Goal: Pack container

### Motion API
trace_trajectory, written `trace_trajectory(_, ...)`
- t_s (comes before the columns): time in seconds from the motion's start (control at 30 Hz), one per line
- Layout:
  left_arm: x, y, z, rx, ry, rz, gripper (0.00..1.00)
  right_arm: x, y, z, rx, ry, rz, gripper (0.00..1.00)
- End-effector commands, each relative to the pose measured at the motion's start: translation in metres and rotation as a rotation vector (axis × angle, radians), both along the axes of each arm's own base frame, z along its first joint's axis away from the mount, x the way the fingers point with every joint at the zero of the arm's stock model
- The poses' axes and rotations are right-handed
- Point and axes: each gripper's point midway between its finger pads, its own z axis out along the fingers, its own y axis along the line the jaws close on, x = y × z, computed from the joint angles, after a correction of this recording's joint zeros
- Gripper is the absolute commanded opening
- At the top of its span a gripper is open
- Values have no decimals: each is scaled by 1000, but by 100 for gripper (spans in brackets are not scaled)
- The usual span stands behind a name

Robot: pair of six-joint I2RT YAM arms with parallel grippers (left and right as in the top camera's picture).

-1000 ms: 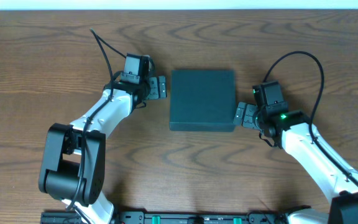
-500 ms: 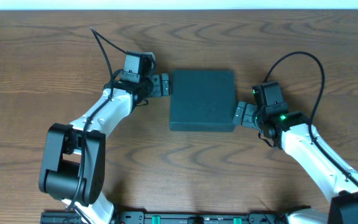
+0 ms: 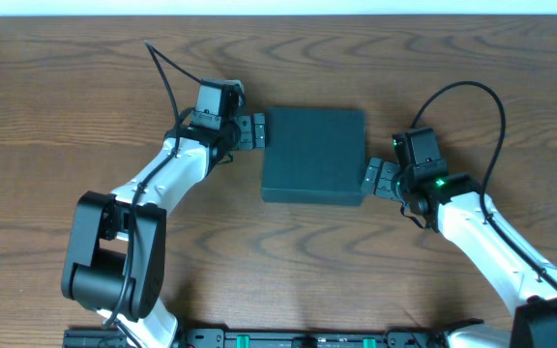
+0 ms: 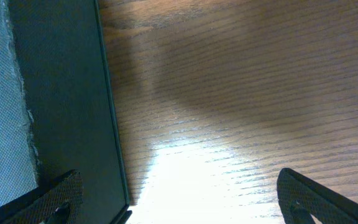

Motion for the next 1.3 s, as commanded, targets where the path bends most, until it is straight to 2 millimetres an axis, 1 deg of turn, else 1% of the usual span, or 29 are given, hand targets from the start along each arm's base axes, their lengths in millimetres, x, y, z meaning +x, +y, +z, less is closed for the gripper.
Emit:
trace_trajectory(0.0, 12, 1, 32, 40, -82, -25, 96, 5, 1, 15, -9, -53, 11, 99)
trace_trajectory(0.1, 9, 4, 70, 56, -135, -50, 96, 13, 0, 46, -26, -150, 52, 99)
trace_trajectory(0.17, -2, 7, 101, 79, -168, -88, 96, 17, -3, 79, -52, -252, 78, 99)
trace_trajectory(0.23, -14, 10, 118, 106, -182, -125, 96, 14, -8, 103, -75, -323, 93, 99)
trace_trajectory(0.3, -36, 16, 132, 128, -166, -149, 96, 4, -15, 125, -105, -378, 105, 99)
trace_trajectory(0.47, -85, 29, 147, 144, -90, -158, 96, -30, -38, 158, -166, -444, 83, 99)
trace_trajectory(0.53, -100, 32, 156, 145, -89, -161, 96, -45, -43, 170, -160, -476, 77, 99)
trace_trajectory(0.6, -116, 33, 170, 141, -108, -168, 96, -62, -48, 183, -150, -513, 71, 99)
trace_trajectory(0.7, -137, 32, 187, 143, -147, -184, 96, -86, -56, 192, -140, -543, 67, 99)
trace_trajectory(0.8, -163, 35, 204, 170, -192, -185, 96, -113, -61, 194, -123, -554, 78, 99)
trace_trajectory(0.9, -189, 40, 213, 180, -228, -164, 96, -138, -61, 195, -86, -575, 101, 99)
trace_trajectory(1.0, -209, 41, 213, 152, -255, -165, 96, -153, -62, 198, -53, -610, 112, 99)
trace_trajectory(1.07, -220, 44, 210, 120, -262, -140, 96, -160, -61, 202, -24, -638, 111, 99)
trace_trajectory(1.17, -231, 51, 205, 86, -247, -93, 96, -166, -50, 205, 34, -658, 158, 99)
trace_trajectory(1.27, -241, 56, 198, 105, -214, -92, 96, -171, -35, 203, 102, -642, 215, 99)
